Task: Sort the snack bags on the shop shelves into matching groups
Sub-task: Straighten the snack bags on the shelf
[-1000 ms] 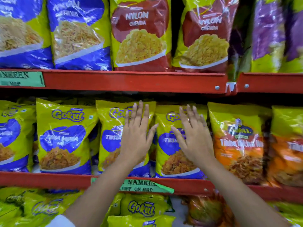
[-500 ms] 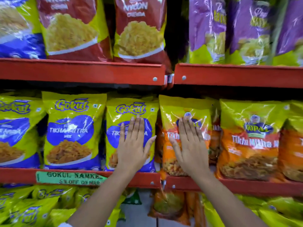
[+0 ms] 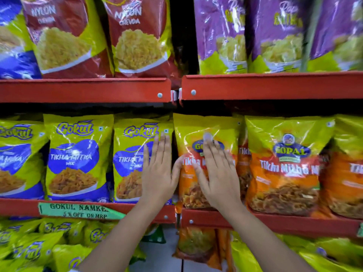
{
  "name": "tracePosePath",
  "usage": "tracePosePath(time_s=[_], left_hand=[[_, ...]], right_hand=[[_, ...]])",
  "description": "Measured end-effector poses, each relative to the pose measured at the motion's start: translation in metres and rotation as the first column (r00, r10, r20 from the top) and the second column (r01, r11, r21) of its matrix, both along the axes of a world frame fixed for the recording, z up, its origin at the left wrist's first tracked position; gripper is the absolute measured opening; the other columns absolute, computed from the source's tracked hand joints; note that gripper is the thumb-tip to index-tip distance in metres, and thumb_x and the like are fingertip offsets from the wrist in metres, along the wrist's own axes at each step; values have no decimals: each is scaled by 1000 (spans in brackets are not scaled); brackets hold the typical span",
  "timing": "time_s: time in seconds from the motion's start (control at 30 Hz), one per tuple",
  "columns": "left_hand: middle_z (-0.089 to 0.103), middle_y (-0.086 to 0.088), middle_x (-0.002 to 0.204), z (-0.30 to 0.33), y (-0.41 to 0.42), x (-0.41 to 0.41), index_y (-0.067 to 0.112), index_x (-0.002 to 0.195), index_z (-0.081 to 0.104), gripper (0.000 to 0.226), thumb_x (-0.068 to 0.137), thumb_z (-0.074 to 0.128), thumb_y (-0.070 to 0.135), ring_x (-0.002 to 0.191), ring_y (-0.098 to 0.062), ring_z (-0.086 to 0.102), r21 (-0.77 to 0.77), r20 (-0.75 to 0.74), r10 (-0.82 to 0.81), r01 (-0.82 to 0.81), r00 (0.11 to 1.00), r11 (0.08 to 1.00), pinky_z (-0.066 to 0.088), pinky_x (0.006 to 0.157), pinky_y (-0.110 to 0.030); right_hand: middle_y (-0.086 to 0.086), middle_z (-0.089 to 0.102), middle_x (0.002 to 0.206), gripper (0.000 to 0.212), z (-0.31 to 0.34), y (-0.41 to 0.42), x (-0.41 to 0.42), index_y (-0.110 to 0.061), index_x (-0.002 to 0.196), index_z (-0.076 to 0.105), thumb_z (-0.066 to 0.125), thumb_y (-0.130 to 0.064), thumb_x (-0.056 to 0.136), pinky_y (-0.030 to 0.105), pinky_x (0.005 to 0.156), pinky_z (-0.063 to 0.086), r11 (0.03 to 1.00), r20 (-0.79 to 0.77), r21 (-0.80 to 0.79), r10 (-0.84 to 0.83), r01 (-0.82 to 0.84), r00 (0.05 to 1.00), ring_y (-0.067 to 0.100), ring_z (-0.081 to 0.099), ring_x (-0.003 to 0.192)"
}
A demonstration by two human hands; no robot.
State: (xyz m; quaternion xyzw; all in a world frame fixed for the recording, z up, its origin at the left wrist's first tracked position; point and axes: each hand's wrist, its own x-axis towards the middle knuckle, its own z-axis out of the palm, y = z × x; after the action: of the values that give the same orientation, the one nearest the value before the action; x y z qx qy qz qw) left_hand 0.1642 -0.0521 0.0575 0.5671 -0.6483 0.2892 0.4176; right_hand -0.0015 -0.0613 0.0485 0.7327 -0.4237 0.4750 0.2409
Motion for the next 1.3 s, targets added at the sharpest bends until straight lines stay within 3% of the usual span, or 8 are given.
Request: tracePosePath(time_s=[0.23, 0.37, 0.53, 0.67, 0.73, 0.93, 1.2, 1.3], left_hand=[[32, -7, 158, 34, 26, -111, 7, 149, 32, 65, 97, 36, 46, 149, -15, 19, -97, -151, -460, 450, 875, 888, 16, 120, -23], [39, -4, 153, 49, 19, -154, 11, 147, 37, 64, 94, 55, 42, 144, -14, 29, -13, -364, -539, 575, 759, 818, 14, 111, -8], [56, 1, 132, 73, -7, -181, 13, 135, 48, 54, 90, 63, 37, 121, -10, 50, -137, -835, -483, 751, 263, 646, 40, 104, -24], [60, 3, 83, 90, -26, -187, 12, 93, 57, 7, 94, 60, 19, 79, -11, 58, -327, -915, -391, 743, -96, 584, 47, 61, -7], [62, -1, 84, 95, -35, -187, 11, 88, 59, 7, 94, 60, 13, 74, -9, 60, -372, -910, -378, 734, -169, 568, 51, 62, -10], [65, -4, 81, 101, -48, -180, 11, 81, 64, 9, 90, 65, 10, 78, -16, 61, -346, -909, -408, 710, -90, 613, 52, 73, -22], [65, -3, 79, 97, -52, -179, 12, 82, 66, 8, 89, 66, 12, 74, -16, 59, -340, -888, -460, 634, 27, 694, 51, 71, -26], [69, -5, 100, 77, -35, -181, 4, 111, 67, 26, 92, 63, 22, 95, -17, 65, -265, -782, -515, 559, 352, 785, 50, 90, -31]], right_hand=[[10, 61, 131, 41, 35, 39, -102, -5, 133, 55, 53, -25, 96, 30, 108, 39, 981, 307, -133, 179, -144, 935, 22, 54, 125], [2, 58, 124, 39, 52, 28, -164, -9, 131, 55, 56, -24, 95, 25, 105, 41, 978, 686, -63, 187, -199, 703, 10, 53, 117], [7, 57, 129, 38, 68, 5, -212, -6, 134, 50, 55, -14, 97, 27, 101, 42, 933, 926, 24, 115, -360, 360, 14, 53, 117], [7, 63, 124, 38, 78, -10, -223, -7, 131, 55, 58, -19, 96, 28, 95, 45, 912, 956, 70, 55, -404, 289, 15, 58, 110], [9, 67, 118, 35, 84, -20, -227, -7, 126, 60, 60, -21, 94, 35, 98, 50, 909, 962, 87, 29, -407, 270, 20, 63, 106], [18, 70, 114, 31, 100, -40, -238, -5, 115, 67, 68, -15, 86, 51, 99, 52, 869, 976, 116, -9, -481, 219, 26, 62, 95], [5, 69, 110, 31, 100, -36, -228, -7, 122, 65, 62, -17, 93, 30, 87, 52, 930, 936, 104, 28, -354, 350, 17, 62, 96], [-4, 64, 118, 38, 81, -18, -223, -8, 133, 57, 57, -17, 96, 19, 93, 48, 963, 856, 65, 81, -261, 510, 13, 61, 108]])
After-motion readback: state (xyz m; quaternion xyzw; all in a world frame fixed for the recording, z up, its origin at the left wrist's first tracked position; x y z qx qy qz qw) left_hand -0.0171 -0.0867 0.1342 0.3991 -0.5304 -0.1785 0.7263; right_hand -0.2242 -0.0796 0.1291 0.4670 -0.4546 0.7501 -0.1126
